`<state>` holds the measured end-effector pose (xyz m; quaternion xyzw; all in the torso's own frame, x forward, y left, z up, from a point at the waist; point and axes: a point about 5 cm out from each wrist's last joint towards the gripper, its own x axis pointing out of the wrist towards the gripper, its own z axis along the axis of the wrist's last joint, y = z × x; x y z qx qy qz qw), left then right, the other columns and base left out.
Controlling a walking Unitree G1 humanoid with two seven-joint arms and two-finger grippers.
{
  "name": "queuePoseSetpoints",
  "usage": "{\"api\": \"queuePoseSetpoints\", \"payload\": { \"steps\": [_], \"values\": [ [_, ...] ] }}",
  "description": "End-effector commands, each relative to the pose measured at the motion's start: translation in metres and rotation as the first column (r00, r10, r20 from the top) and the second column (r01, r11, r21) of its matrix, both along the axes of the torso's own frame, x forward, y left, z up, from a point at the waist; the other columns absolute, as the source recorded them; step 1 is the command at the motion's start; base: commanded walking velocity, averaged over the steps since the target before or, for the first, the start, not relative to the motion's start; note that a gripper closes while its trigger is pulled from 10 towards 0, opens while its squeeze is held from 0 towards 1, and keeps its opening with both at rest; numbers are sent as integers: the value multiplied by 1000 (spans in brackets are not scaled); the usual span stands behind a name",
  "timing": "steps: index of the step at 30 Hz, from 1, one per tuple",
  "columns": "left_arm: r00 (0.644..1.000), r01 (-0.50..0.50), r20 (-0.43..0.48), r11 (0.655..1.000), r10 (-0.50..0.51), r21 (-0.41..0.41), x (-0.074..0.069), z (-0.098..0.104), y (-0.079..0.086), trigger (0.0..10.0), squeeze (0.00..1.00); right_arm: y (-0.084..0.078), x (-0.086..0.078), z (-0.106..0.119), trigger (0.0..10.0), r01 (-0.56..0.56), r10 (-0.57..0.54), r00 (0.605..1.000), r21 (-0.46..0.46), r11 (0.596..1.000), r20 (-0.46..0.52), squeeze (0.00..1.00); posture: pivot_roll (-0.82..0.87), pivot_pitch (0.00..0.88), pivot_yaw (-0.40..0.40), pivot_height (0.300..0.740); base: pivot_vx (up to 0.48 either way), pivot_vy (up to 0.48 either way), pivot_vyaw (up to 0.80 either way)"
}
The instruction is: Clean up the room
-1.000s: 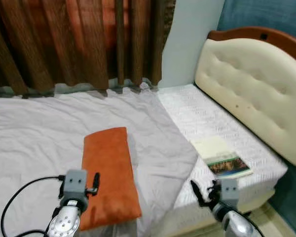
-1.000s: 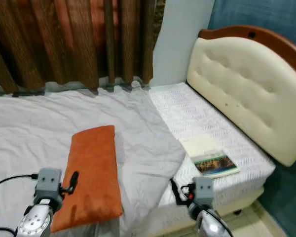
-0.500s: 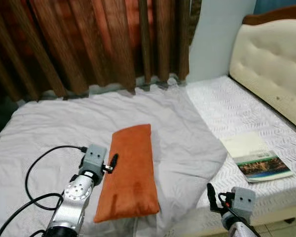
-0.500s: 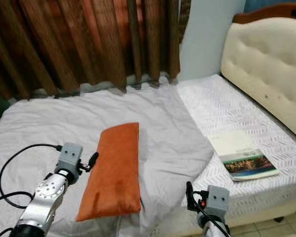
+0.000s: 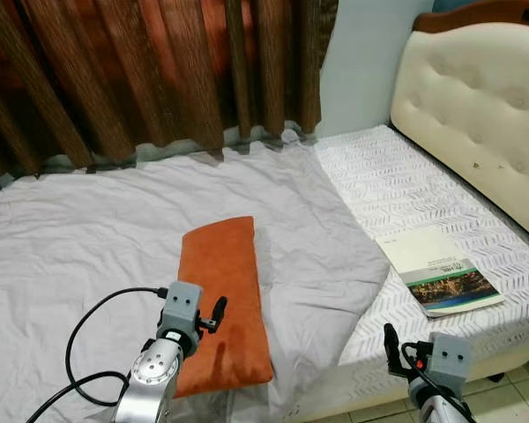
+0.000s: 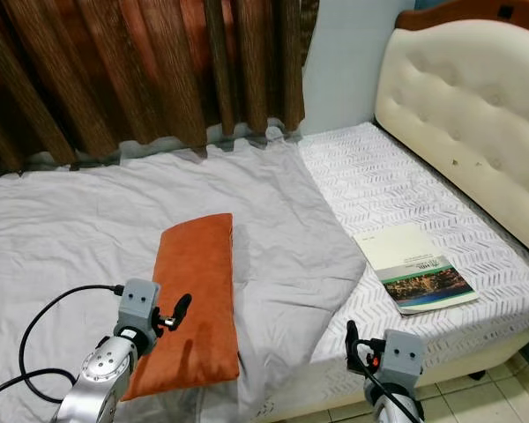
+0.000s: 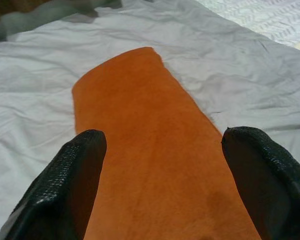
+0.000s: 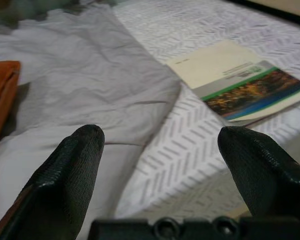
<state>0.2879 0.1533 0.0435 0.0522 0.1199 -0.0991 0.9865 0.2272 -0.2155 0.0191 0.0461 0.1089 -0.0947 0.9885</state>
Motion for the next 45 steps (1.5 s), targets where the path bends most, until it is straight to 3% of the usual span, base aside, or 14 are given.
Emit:
{"api": "queuePoseSetpoints", "payload": {
  "steps": [1, 10, 17, 22, 32, 37, 40, 45],
  "values": [
    [1000, -13, 28, 1000, 12, 10, 2, 6, 2, 10000, 0, 1, -1, -1, 10000, -13, 13, 1000, 30, 999, -7, 0, -88, 15, 28, 740, 0, 0, 0],
    [998, -30, 57, 998, 27, 57, 3, 10, 7, 10000, 0, 11, 11, 1, 10000, -86, 86, 996, 67, 994, 12, 0, -62, 0, 22, 740, 0, 0, 549],
    [997, -49, 68, 998, 46, 44, 3, 13, 7, 10000, 0, 11, 15, 2, 10000, -108, 108, 994, 76, 991, 12, 0, -56, 0, 14, 740, 71, -117, 528],
    [994, -73, 81, 997, 73, 7, 4, 16, 1, 10000, 0, 16, 27, 6, 10000, -180, 178, 984, 98, 979, 22, 0, -40, 0, -8, 740, 262, -400, 504],
    [990, -132, 60, 990, 129, 41, 6, 13, 9, 10000, 0, 22, 37, 9, 10000, -243, 242, 970, 90, 966, 20, 0, -19, 0, -30, 740, 182, -156, 492],
    [986, -135, 93, 991, 135, -12, 6, 20, 16, 10000, 0, 24, 39, 10, 10000, -251, 250, 968, 72, 965, 21, 0, -13, 0, -33, 740, 275, 0, 0],
    [985, -147, 76, 984, 155, -100, 0, 16, 21, 10000, 0, 22, 40, 9, 10000, -239, 238, 971, 67, 969, 20, 0, -10, 0, -34, 740, 350, 242, 0],
    [991, -108, 63, 988, 115, -112, -4, 12, 23, 10000, 0, 21, 38, 9, 10000, -228, 227, 974, 62, 972, 27, 0, -9, 1, -34, 740, 302, 375, 0]
  ]
}}
